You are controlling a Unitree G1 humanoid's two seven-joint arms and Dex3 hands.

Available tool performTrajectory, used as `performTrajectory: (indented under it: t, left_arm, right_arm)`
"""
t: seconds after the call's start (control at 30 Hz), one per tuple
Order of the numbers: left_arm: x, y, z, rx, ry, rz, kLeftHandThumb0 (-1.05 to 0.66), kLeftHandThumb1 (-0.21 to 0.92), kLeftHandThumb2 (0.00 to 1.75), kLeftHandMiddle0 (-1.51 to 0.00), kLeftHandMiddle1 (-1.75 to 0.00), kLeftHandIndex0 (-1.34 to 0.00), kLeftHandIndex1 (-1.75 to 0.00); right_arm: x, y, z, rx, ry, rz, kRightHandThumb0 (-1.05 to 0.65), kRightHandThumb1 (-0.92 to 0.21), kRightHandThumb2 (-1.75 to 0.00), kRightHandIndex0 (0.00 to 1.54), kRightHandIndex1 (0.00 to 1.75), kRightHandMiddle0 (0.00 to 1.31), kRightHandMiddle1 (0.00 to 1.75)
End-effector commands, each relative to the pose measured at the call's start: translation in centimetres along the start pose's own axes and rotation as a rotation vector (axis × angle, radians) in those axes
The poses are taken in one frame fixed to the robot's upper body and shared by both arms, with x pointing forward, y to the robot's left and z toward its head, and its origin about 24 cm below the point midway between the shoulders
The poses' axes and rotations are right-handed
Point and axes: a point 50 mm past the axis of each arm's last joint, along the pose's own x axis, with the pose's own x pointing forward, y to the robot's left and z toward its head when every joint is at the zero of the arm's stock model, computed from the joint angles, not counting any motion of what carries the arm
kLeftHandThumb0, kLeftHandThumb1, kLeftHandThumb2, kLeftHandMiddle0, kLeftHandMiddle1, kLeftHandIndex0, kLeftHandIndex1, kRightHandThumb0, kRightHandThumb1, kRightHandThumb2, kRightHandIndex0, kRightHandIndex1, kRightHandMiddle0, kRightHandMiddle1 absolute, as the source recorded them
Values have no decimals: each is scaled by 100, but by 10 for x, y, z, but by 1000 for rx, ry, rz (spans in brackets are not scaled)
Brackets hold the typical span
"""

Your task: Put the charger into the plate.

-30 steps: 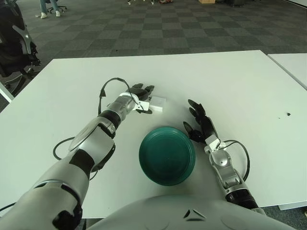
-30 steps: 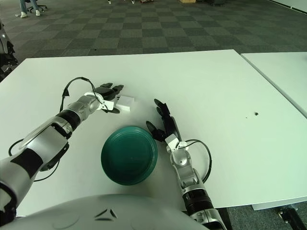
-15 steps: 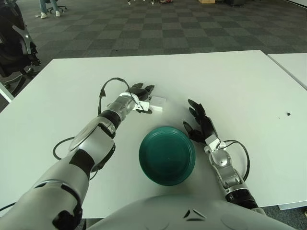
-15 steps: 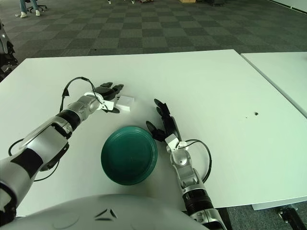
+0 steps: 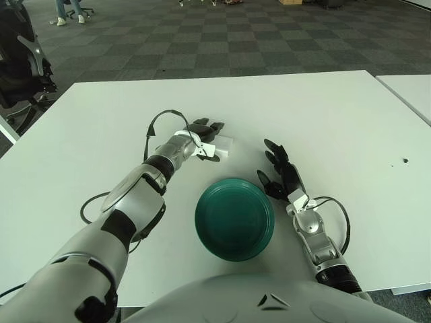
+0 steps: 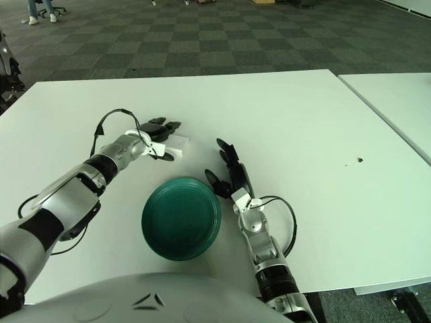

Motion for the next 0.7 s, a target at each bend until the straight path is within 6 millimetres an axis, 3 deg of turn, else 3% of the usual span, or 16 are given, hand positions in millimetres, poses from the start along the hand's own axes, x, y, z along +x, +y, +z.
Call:
performTrajectory:
  t: [0.0, 0.37, 0.43, 0.53, 0.67]
  left_arm:
    - [0, 8, 0, 19, -13, -2, -105, 92, 36, 0, 0, 0, -51]
    - [2, 5, 8, 37, -43, -37, -105, 92, 34, 0, 0, 0, -61]
    - [3, 4, 11, 43, -49, -43, -105, 92, 33, 0, 0, 0, -73]
    - [4, 1, 14, 44, -53, -54, -105, 92, 32, -2, -1, 0, -104]
    - [5, -5, 16, 37, -46, -86, -105, 92, 32, -11, -5, -2, -123]
  right_arm:
    - [-54, 33, -68, 26, 417, 102, -89, -92, -58, 31, 2, 0, 42]
    - [-54, 35, -65, 28, 412, 108, -89, -92, -57, 31, 2, 0, 41]
    - [-54, 36, -65, 29, 419, 110, -89, -92, -58, 30, 2, 0, 41]
    - [-54, 37, -65, 35, 424, 112, -90, -92, -58, 30, 1, 0, 42]
    - [-53, 37, -65, 40, 416, 115, -91, -92, -58, 29, 1, 0, 42]
